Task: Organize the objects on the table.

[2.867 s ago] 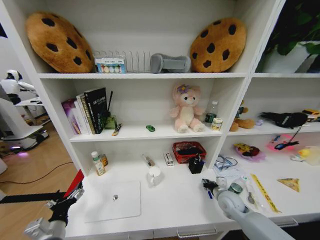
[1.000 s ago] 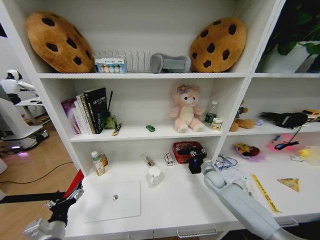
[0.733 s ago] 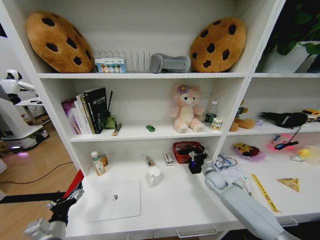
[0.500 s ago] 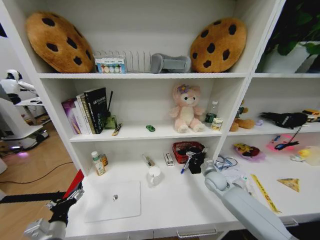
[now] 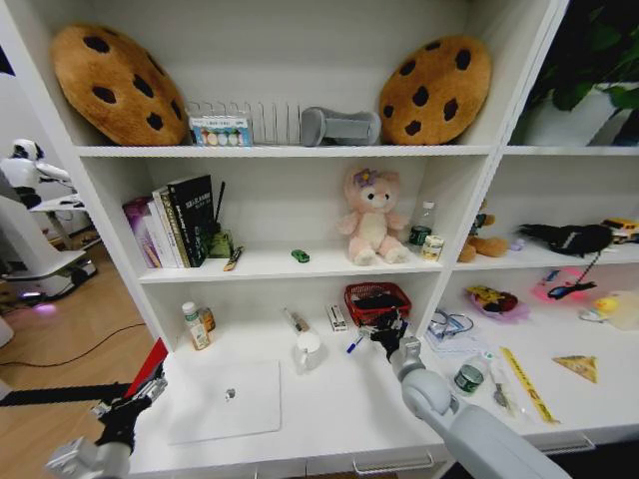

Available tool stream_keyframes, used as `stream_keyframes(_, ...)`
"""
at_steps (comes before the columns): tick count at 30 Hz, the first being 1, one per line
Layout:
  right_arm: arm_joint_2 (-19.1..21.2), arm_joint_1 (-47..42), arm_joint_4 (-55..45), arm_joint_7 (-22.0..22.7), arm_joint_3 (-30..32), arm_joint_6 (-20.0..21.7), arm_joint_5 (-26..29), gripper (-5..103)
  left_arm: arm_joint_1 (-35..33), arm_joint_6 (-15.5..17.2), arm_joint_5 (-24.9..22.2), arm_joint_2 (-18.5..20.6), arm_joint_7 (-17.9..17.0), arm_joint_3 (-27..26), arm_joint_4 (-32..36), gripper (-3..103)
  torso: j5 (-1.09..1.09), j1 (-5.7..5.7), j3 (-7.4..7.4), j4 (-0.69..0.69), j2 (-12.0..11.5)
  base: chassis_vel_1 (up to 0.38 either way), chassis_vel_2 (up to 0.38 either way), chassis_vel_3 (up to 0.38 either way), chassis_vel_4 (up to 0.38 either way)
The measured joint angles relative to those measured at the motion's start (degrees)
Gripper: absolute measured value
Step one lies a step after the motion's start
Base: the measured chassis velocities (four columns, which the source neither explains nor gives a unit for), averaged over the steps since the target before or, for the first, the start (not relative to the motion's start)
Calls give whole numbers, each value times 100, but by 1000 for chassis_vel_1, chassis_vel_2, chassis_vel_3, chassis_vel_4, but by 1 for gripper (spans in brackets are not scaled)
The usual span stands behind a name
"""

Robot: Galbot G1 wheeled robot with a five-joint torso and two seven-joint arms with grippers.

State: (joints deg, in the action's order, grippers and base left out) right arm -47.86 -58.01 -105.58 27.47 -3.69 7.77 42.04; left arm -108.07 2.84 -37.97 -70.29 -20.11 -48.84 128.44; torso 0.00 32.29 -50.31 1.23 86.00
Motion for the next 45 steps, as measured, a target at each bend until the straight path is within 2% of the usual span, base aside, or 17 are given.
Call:
stream_keyframes(2,-86,296,65,350,-430,242,506,100,-16,-1,-2,2,4,-4,5,100,-1,0,0,-1,0,0,0,0,0)
stream_keyframes(5,-130,431,85,509,-588,349,741,100,-25,-2,-1,-1,8,-8,11,100,0,0,-1,-1,0,0,0,0,0)
stream_keyframes(8,-491,1196,293,1425,-1250,766,1619,100,-104,-47,1,-54,63,-64,14,100,0,0,-1,-4,-1,0,0,0,0)
stream_keyframes(13,-571,1315,346,1626,-1324,827,1742,100,-124,-64,1,-76,74,-86,5,100,-1,0,-1,-4,-1,0,0,0,0)
stream_keyframes(16,-796,1465,350,2284,-1351,989,2039,100,-197,-143,-5,-147,127,-167,-65,100,0,1,-1,0,-1,0,0,0,0)
stream_keyframes(20,-865,1308,190,2536,-1169,1035,2174,100,-201,-173,-7,-161,140,-174,-118,100,-1,0,-1,-1,-1,0,0,0,0)
stream_keyframes(21,-859,1060,48,2673,-908,1042,2281,100,-164,-176,-3,-151,141,-137,-146,100,-1,0,-1,0,-1,0,0,0,0)
stream_keyframes(26,-843,798,22,2706,-639,1006,2410,100,-95,-160,38,-104,133,-40,-173,100,0,0,0,1,-1,0,0,0,0)
stream_keyframes(31,-1050,744,234,2703,-439,932,2559,100,-79,-137,81,-95,118,6,-173,100,0,0,-1,-2,-1,0,0,0,0)
stream_keyframes(45,-1415,1229,1073,2771,-464,918,2698,100,-89,-153,72,-108,115,-35,-232,100,0,0,-1,0,-1,0,0,0,0)
